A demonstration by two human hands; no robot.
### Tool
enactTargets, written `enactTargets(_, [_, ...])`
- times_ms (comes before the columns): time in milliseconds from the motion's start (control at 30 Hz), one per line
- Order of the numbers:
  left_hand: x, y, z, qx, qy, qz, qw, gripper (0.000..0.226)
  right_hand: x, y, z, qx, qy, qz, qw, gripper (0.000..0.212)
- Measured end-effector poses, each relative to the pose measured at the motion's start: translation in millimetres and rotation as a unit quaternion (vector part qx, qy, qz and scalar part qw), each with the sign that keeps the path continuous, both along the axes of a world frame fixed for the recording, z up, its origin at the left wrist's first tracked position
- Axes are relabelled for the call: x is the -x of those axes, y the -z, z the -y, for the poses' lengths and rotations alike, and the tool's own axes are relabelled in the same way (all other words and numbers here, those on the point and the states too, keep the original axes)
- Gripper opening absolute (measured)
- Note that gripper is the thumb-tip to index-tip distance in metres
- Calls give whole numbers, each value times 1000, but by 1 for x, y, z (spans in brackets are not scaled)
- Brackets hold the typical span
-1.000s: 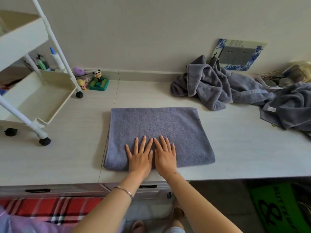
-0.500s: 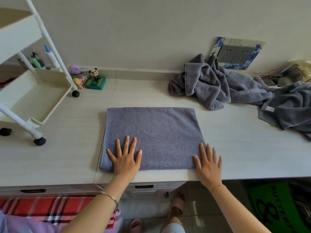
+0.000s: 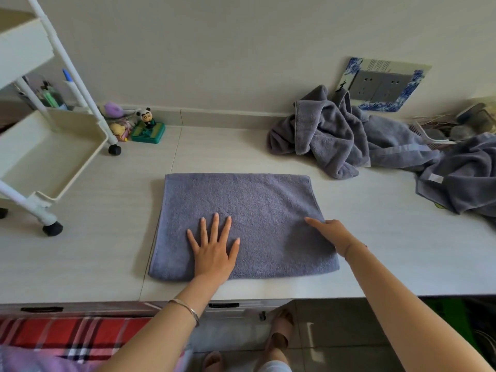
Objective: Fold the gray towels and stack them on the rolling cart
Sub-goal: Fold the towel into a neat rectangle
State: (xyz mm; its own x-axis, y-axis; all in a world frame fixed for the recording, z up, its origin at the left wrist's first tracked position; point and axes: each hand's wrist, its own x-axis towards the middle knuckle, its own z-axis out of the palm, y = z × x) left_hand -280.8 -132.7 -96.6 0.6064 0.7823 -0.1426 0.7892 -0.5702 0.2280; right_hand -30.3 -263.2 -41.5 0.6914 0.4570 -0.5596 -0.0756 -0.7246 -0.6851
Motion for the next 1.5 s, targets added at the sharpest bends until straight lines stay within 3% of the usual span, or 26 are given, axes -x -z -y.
enactTargets(67, [2, 1, 0, -1, 10, 2, 1000, 64, -4, -6, 1, -54, -10, -42, 998, 36])
enactTargets(167, [1, 3, -1, 13, 11, 8, 1000, 64, -5, -18, -3, -87, -40, -22, 995, 40])
enactTargets(333, [11, -6, -14, 25, -14, 66, 997, 90, 11, -60, -25, -183, -99, -13, 978, 35])
enactTargets(500, [49, -23, -43, 50, -160, 55, 984, 55, 49, -92, -60, -270, -159, -44, 949, 29])
enactTargets(600, [62, -17, -62, 107, -174, 135, 970, 49, 87, -85, -92, -279, -177, -20, 944, 31])
enactTargets(667, [67, -19, -73, 223, -198, 281, 912, 48, 114, -69, -116, -269, -212, -15, 939, 42])
enactTargets(767, [77, -28, -80, 409, -270, 441, 752, 51, 155, -42, -147, -248, -262, -1, 933, 33])
enactTargets(833, [85, -31, -87, 473, -293, 492, 670, 55, 182, -27, -164, -227, -294, 6, 928, 42])
enactTargets(900, [92, -31, -93, 516, -293, 513, 620, 58, 206, -13, -176, -198, -322, 17, 926, 55])
enactTargets(1033, [94, -30, -99, 573, -285, 508, 577, 60, 231, 5, -182, -110, -368, 51, 922, 67])
enactTargets(1100, [97, -33, -101, 566, -280, 501, 593, 60, 231, 3, -186, -110, -373, 40, 920, 57])
enactTargets(1133, [97, -37, -100, 548, -273, 492, 619, 58, 226, -1, -188, -117, -369, 41, 921, 48])
enactTargets(1200, [97, -44, -99, 499, -237, 439, 708, 50, 206, -6, -193, -132, -360, 138, 913, 37])
enactTargets(1267, [101, -45, -102, 426, -192, 333, 819, 71, 176, -1, -195, -132, -369, 277, 877, 33])
enactTargets(1300, [103, -43, -105, 404, -173, 286, 852, 80, 161, 4, -195, -118, -389, 323, 854, 34])
enactTargets(1400, [100, -43, -112, 380, -94, 203, 897, 90, 130, 12, -181, -29, -453, 395, 798, 48])
enactTargets(1500, [87, -50, -119, 311, -86, 163, 932, 76, 114, 10, -160, 10, -443, 439, 782, 72])
